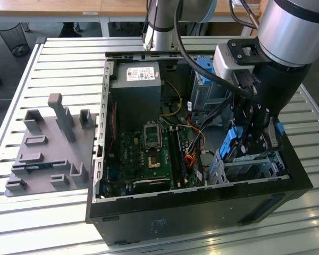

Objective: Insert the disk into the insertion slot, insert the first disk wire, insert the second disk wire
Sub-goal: 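Insert the disk into the insertion slot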

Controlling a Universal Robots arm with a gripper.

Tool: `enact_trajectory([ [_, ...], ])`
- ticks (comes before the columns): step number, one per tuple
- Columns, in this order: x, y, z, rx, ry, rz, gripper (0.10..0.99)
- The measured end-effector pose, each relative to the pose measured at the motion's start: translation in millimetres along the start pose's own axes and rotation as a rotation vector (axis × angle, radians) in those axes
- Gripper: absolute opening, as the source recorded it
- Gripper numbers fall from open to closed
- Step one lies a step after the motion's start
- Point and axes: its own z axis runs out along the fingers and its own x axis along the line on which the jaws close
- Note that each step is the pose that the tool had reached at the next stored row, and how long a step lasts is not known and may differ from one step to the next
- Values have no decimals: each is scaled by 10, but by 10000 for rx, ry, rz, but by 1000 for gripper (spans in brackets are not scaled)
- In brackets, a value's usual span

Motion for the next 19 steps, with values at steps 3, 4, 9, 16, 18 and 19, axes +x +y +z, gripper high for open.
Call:
enact_trajectory([
  [3, 0, 1, 18, 0, -1, 0, 365],
  [4, 0, 1, 23, 0, 0, 0, 365],
  [9, 0, 2, 55, 0, 0, 0, 365],
  [16, 0, 3, 94, 0, 0, 0, 365],
  [18, 0, 3, 105, 0, 0, 0, 365],
  [19, 0, 3, 110, 0, -1, 0, 365],
])
